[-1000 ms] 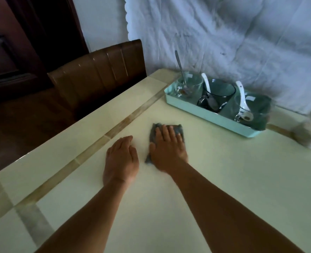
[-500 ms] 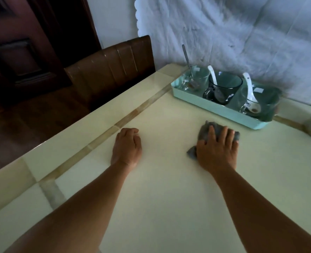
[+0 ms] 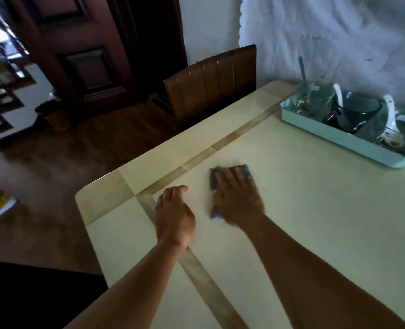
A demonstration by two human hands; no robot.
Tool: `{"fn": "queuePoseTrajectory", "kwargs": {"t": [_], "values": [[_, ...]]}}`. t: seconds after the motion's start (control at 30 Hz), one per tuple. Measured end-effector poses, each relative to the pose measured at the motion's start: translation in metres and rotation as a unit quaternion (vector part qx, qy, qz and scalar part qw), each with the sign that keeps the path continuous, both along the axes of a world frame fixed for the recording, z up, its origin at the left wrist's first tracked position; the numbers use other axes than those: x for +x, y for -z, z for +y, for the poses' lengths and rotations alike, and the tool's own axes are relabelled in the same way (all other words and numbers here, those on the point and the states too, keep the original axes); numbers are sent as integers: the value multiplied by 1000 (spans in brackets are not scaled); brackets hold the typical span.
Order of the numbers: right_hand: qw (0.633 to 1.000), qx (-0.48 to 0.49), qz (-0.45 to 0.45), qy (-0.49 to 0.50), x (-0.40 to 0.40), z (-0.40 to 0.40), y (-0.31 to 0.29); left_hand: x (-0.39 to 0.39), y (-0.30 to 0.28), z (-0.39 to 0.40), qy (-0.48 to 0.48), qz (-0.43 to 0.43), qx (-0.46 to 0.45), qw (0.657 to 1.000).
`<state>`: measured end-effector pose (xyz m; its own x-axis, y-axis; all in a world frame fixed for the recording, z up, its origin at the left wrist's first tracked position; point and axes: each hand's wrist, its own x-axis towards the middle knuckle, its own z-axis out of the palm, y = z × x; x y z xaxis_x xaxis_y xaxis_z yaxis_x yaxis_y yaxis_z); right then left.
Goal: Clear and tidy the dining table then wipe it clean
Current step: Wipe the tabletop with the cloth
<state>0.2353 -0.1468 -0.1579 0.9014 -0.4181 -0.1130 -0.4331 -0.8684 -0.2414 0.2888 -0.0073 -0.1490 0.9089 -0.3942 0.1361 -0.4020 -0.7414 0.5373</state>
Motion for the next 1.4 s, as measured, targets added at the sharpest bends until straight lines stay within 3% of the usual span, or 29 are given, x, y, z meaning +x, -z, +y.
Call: {"fn": "queuePoseTrajectory", "kwargs": {"t": [0.1,0.23,0.47,0.6,0.7,0.8,0.9,1.17,1.4], "values": [[993,4,3,-117,9,61,0,-10,-4,29,-17,46,-35,998],[980,-13,50,-193,-9,116,-6,-22,-9,65,-59,83,-73,992],[979,-26,73,-188,-90,164,-11,-81,-7,109,-21,88,-58,994],[994,-1,35,-102,-156,140,-7,-126,-6,103,86,99,-37,991],[999,-23,2,38,-210,114,0,-158,-4,91,152,109,-24,982],[987,-11,8,159,-246,103,-1,-180,-2,89,168,131,-21,977],[976,10,17,218,-249,122,-7,-192,2,96,168,130,-13,977],[996,22,90,-9,-264,191,-3,-229,1,98,118,98,-30,988],[995,16,73,-60,-337,143,-7,-301,-7,66,104,114,9,988]]}}
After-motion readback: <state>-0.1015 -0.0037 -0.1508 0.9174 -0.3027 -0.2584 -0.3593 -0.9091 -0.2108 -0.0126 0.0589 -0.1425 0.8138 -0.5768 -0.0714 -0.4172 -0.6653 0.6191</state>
